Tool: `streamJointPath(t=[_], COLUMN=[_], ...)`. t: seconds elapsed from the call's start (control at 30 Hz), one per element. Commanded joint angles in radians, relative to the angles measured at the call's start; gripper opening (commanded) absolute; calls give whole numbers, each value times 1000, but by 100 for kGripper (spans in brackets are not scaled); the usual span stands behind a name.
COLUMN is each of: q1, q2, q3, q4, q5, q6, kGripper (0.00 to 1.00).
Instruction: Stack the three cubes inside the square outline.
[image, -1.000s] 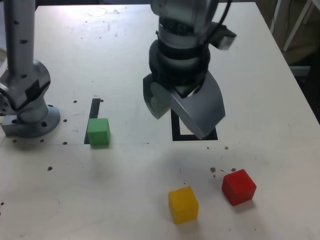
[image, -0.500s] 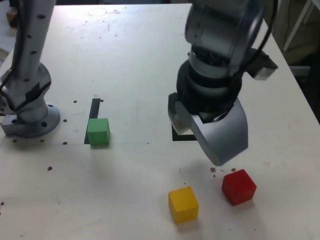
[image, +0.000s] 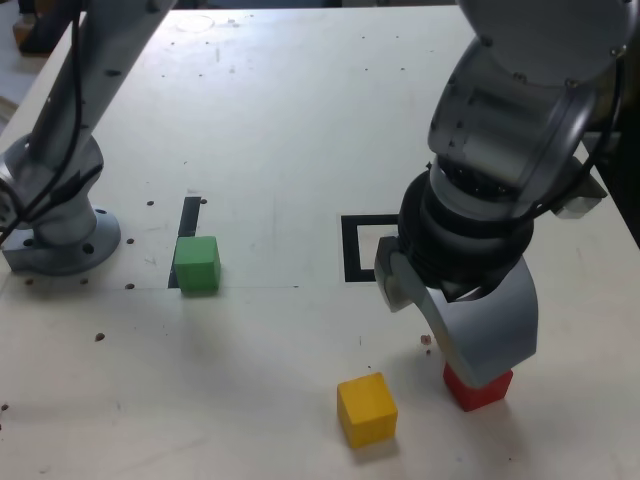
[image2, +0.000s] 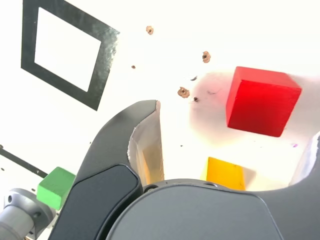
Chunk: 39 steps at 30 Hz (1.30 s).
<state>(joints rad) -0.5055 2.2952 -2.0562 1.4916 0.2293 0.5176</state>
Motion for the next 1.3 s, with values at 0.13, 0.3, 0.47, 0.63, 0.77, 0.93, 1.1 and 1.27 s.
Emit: streamJointPath(t=[0.13,0.3,0.47,0.63,0.77,0.93,1.1,1.27], q1=[-7,-13,-16,-16,-16,-16,-16,-16], q2=[54,104,143,174,191,203,205,206], q3=[-57,-121,-168,-198,-224,-249,-254,-252], q4=[2,19,37,52,67,77,88,102], q5=[-4,-7,-11,-13,-14,-16,-12,0], q6=[11,19,22,24,23,14,-2,-12], kGripper=[99,99,99,97,94,90,82,66])
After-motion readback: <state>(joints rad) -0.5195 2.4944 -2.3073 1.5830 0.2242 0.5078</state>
